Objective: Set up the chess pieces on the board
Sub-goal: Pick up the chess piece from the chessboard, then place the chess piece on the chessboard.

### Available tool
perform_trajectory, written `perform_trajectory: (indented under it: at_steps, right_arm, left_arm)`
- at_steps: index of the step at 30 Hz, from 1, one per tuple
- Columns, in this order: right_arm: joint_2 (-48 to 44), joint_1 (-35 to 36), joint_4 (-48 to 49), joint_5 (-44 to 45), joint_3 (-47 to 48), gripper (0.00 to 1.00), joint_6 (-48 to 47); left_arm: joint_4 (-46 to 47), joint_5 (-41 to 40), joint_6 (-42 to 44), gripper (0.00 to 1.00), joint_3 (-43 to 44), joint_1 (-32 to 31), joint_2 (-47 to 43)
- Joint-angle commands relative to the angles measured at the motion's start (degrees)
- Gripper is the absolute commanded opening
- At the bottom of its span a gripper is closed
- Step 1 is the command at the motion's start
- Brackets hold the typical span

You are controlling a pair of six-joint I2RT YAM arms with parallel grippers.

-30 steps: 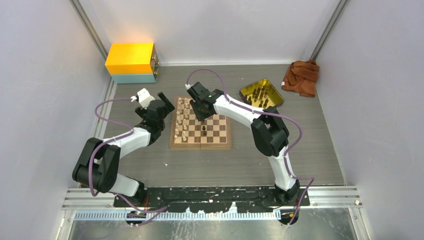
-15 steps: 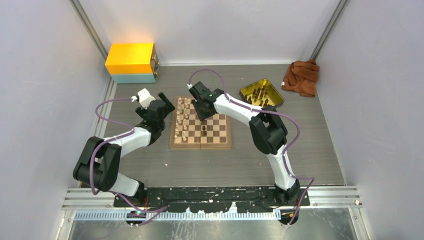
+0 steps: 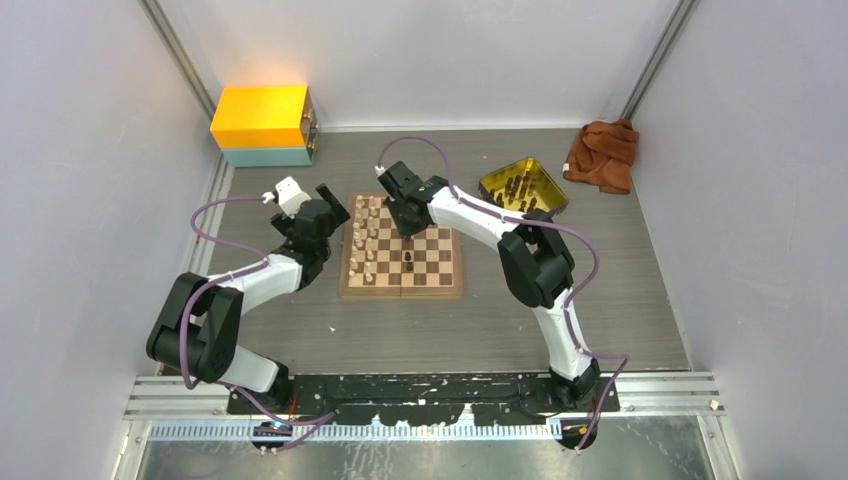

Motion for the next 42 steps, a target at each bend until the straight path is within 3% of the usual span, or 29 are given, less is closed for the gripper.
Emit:
perform_trajectory:
  at_steps: [1, 15, 42]
  right_arm:
    - [-4.2, -0.5, 1.1, 2.8, 1.0, 0.09, 0.3]
    - [-7.7, -5.2, 2.2, 3.6, -3.4, 0.09, 2.7]
    - [-2.0, -8.1, 1.6, 1.3, 0.2, 0.10, 3.7]
  left_arm:
    - [3.2, -2.4, 1.1, 0.99, 0.5, -0.3, 0.0]
    - [2.8, -2.5, 1.2, 0.99, 0.2, -0.3, -1.0]
    - [3.1, -2.6, 1.2, 0.99, -0.1, -0.3, -0.6]
